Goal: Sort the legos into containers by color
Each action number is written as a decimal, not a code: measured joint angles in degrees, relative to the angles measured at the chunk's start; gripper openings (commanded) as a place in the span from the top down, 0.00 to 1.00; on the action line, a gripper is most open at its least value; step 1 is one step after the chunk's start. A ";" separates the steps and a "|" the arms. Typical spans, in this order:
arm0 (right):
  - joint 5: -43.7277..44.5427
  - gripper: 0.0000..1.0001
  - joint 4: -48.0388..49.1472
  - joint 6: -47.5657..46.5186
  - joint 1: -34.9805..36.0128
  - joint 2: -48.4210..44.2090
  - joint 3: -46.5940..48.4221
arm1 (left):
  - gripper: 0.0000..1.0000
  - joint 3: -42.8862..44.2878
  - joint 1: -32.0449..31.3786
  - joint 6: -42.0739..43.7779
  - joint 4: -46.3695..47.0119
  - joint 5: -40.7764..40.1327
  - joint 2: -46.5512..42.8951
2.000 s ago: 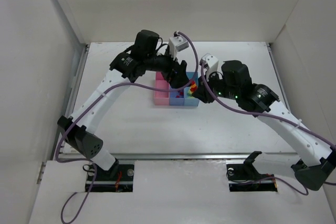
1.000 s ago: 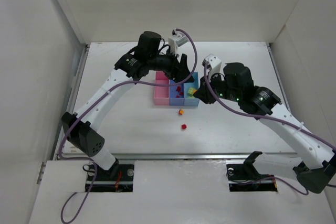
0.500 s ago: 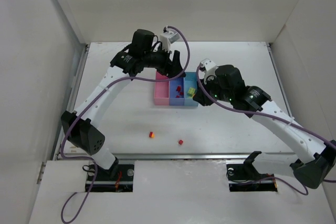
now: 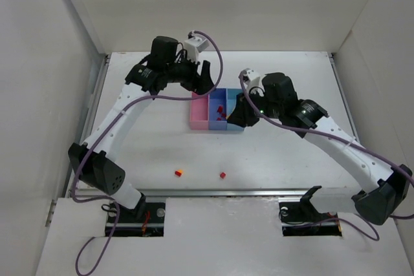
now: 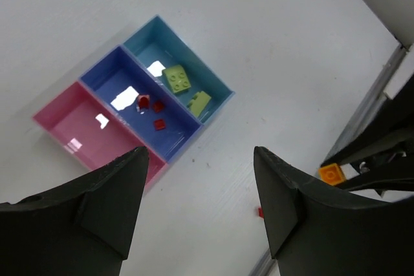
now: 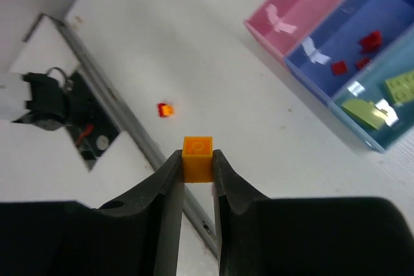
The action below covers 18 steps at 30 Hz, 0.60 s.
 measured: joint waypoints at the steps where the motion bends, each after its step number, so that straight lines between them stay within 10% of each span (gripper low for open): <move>1: -2.23 0.98 1.27 0.76 -0.42 0.07 0.00 | 0.36 -0.44 0.96 0.13 0.02 -0.63 -0.72; 11: -35.52 0.96 16.65 4.31 -2.82 3.54 2.71 | 0.36 -7.96 13.73 -0.28 0.70 -6.80 -7.06; 18: -33.81 0.94 15.78 4.07 -2.84 11.08 12.52 | 0.29 -14.82 17.66 -0.26 2.62 -9.33 -13.90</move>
